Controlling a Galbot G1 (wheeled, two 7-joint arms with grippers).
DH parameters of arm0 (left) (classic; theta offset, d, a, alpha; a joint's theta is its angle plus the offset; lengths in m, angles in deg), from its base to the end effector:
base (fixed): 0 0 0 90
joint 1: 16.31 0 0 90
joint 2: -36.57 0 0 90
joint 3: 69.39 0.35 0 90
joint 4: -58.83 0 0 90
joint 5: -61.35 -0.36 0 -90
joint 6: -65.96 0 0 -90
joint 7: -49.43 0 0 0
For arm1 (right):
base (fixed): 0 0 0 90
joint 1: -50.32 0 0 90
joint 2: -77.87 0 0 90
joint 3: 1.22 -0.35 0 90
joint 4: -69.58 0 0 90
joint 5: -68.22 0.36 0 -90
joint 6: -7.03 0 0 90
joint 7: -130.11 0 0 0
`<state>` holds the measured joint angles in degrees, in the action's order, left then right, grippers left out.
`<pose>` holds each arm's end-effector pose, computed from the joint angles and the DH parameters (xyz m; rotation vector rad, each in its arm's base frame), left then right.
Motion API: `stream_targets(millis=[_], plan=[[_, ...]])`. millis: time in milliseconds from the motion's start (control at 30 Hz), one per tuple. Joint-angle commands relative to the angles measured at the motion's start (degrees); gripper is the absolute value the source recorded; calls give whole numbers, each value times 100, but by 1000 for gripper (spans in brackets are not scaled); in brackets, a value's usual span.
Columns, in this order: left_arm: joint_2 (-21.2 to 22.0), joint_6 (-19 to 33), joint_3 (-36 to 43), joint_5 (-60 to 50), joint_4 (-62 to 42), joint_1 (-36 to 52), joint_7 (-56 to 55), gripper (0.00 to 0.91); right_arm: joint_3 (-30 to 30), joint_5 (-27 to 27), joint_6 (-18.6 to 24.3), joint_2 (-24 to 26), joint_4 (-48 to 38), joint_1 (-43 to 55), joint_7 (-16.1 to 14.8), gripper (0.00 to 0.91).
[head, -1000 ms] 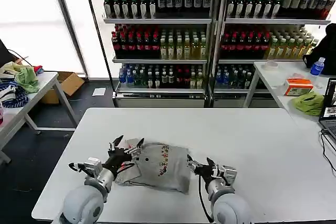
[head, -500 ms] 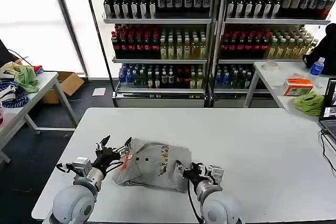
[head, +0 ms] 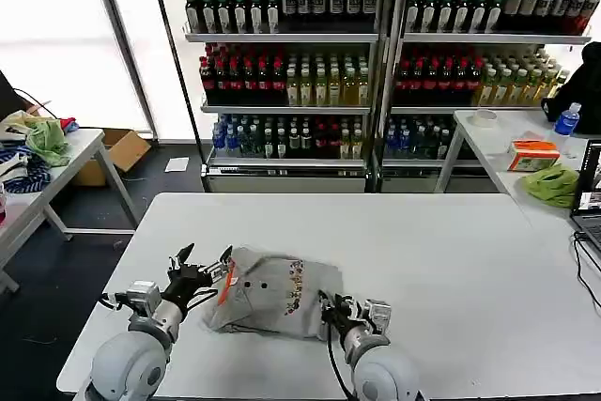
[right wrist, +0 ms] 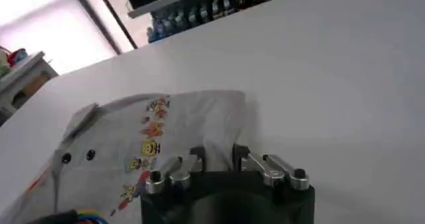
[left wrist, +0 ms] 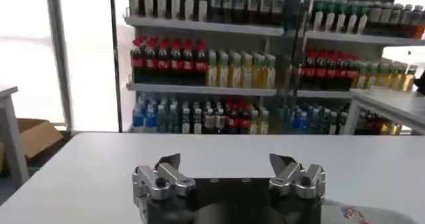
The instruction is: Fold and organize the clothes.
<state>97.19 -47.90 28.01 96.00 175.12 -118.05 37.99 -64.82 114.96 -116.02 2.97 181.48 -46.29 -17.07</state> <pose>0.2754 0.0573 -0.2477 -0.2332 -2.8332 0.0748 0.2688 0.0872 -0.2798 0.2345 -2.4484 -0.3779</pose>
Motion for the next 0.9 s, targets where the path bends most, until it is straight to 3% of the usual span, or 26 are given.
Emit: stream_targets(millis=[33, 233, 533, 600, 633, 667, 700, 900], plan=[[58, 16, -92, 15, 1, 97, -46, 907, -354, -262, -15, 160, 33, 4, -80, 0], [41, 13, -190, 47, 49, 45, -40, 907, -789, -602, -30, 692, 12, 53, -695, 0], [190, 46, -106, 82, 55, 73, -21, 907, -932, -1050, -33, 1317, -800, 579, -1075, 10], [186, 40, -67, 63, 50, 59, -24, 907, -1020, -1215, -25, 1341, -915, 503, -1167, 121], [184, 40, -44, 30, 44, 56, -24, 907, -1067, -1239, -23, 1340, -950, 483, -1207, 222], [188, 31, -25, 12, 35, 55, -25, 907, -1119, -1250, -19, 1340, -1004, 441, -1292, 625], [192, 28, -14, 1, 33, 54, -21, 907, -1135, -1276, -17, 1343, -1019, 407, -1386, 907], [222, 4, 32, 9, -49, 89, -7, 907, -1179, -1957, -6, 1247, -782, 207, -1700, 907]])
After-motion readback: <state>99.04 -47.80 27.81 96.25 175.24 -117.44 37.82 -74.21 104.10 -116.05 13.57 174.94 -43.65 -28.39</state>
